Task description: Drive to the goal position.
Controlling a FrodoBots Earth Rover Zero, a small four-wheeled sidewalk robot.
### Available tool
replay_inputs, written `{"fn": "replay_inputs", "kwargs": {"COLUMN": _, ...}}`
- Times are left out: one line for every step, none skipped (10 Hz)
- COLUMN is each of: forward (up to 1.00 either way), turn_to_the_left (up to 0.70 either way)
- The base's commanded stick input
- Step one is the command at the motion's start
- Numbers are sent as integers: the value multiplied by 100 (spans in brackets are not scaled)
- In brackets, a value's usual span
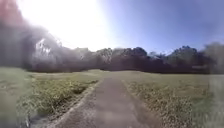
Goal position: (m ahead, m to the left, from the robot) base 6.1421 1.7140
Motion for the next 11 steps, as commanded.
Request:
{"fn": "replay_inputs", "kwargs": {"forward": 50, "turn_to_the_left": 0}}
{"fn": "replay_inputs", "kwargs": {"forward": 50, "turn_to_the_left": 0}}
{"fn": "replay_inputs", "kwargs": {"forward": 50, "turn_to_the_left": 0}}
{"fn": "replay_inputs", "kwargs": {"forward": 50, "turn_to_the_left": 0}}
{"fn": "replay_inputs", "kwargs": {"forward": 50, "turn_to_the_left": 0}}
{"fn": "replay_inputs", "kwargs": {"forward": 50, "turn_to_the_left": 0}}
{"fn": "replay_inputs", "kwargs": {"forward": 50, "turn_to_the_left": 0}}
{"fn": "replay_inputs", "kwargs": {"forward": 50, "turn_to_the_left": 0}}
{"fn": "replay_inputs", "kwargs": {"forward": 50, "turn_to_the_left": 0}}
{"fn": "replay_inputs", "kwargs": {"forward": 50, "turn_to_the_left": 0}}
{"fn": "replay_inputs", "kwargs": {"forward": 50, "turn_to_the_left": 0}}
